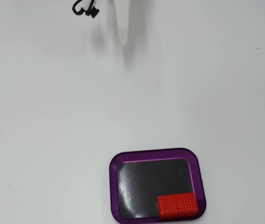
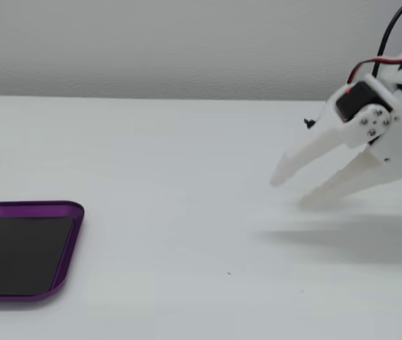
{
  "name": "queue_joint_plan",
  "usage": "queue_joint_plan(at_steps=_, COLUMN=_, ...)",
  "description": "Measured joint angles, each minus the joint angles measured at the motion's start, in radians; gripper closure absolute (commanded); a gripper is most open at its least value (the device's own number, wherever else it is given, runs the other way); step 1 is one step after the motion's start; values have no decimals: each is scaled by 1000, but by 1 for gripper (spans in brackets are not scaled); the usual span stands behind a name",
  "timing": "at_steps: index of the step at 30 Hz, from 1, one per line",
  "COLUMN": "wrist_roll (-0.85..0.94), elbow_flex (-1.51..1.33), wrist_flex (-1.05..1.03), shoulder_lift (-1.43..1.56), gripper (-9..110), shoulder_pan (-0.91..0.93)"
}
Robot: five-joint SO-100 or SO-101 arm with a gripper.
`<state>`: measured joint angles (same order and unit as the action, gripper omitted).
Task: Pick up the cube and place it in the box.
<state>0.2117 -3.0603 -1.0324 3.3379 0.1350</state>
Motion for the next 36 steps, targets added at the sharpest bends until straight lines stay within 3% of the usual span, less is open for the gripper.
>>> queue_joint_plan(at_steps=9, wrist_roll=-353, elbow_flex=-61, wrist_flex=-43, shoulder_lift=5, gripper=90, shoulder_pan=-3)
queue_joint_plan(at_steps=13, wrist_roll=-322, elbow_flex=-48, wrist_flex=-120, shoulder_lift=5, gripper=103, shoulder_pan=-8)
queue_joint_plan(at_steps=19, wrist_roll=-167, elbow_flex=-25, wrist_flex=-204, shoulder_lift=5, gripper=102, shoulder_pan=-8)
queue_joint_plan(at_steps=36, wrist_roll=-143, elbow_flex=-23, wrist_flex=-219, shoulder_lift=5, gripper=102, shoulder_pan=-8)
